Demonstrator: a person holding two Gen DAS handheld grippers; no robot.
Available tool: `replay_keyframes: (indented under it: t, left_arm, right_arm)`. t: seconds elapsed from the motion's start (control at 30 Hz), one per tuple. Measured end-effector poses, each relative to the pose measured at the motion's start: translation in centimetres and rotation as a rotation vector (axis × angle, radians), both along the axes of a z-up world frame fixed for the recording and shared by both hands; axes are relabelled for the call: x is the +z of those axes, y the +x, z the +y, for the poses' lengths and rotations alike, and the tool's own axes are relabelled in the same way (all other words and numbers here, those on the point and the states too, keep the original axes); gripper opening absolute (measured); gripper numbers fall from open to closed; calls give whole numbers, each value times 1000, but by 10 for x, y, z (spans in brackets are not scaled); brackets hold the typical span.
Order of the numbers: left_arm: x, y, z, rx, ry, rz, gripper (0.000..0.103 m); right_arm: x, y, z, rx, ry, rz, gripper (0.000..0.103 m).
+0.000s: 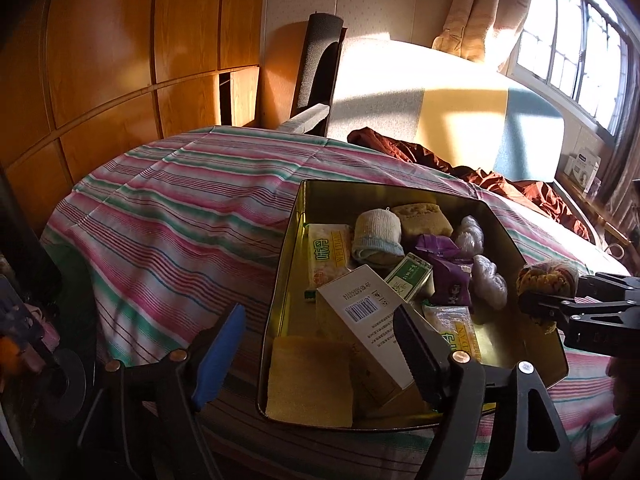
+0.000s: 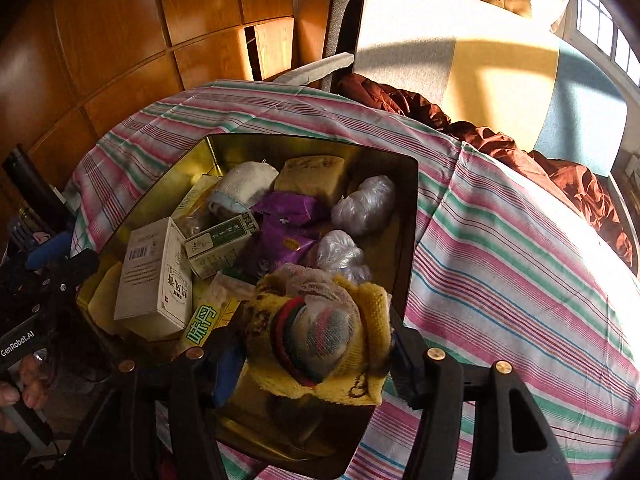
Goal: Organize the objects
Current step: 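Lower the yellow knitted toy into the gold tray and open the right gripper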
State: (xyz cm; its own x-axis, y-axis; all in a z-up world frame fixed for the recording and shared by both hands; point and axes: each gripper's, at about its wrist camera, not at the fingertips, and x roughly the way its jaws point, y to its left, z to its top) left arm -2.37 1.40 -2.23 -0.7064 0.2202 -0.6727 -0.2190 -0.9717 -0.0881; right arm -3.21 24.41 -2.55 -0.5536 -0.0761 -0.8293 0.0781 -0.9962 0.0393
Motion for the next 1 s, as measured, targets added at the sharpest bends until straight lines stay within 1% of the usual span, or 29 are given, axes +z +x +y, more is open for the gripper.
replay_keyframes:
  t: [0.03, 0.07, 0.1, 0.2, 0.23, 0.37, 0.43, 0.53, 0.7, 0.77, 0.87, 1.0]
  left_arm:
    - [0, 0, -1, 3, 1, -2, 81]
    - [0, -1, -1, 5, 2, -4, 83]
    - [0, -1, -2, 8, 1, -4, 84]
    - [2, 1, -2, 14, -2, 5, 89]
    - [4, 1, -2, 18, -3, 8, 92]
    - [8, 4, 0, 26, -5, 19, 103]
    - [11, 6, 2, 37, -16, 24, 103]
    - [14, 11, 6, 48, -43, 36, 103]
    - [18, 19, 7, 65, -18, 34, 103]
    - [20, 22, 8, 87, -23, 37, 103]
    - [21, 26, 6, 108, -20, 47, 103]
    - [22, 31, 2, 137, -27, 62, 103]
  right_arm:
    - [-3, -1, -1, 3, -1, -7, 74]
    - [-4, 0, -3, 5, 0, -11, 81]
    - [-5, 0, -4, 2, 5, -9, 83]
    - [-6, 2, -5, -9, -2, 0, 84]
    - [-5, 4, -6, -16, -5, 6, 84]
    - [2, 11, -11, -73, 18, 62, 84]
    - [6, 16, -15, -113, 43, 94, 84]
    - [11, 25, -16, -171, 51, 133, 84]
    - [23, 40, -11, -244, 57, 196, 84]
    - [28, 46, -10, -268, 61, 221, 84]
    - [35, 52, -10, -280, 61, 246, 84]
    - [37, 52, -13, -276, 65, 251, 84]
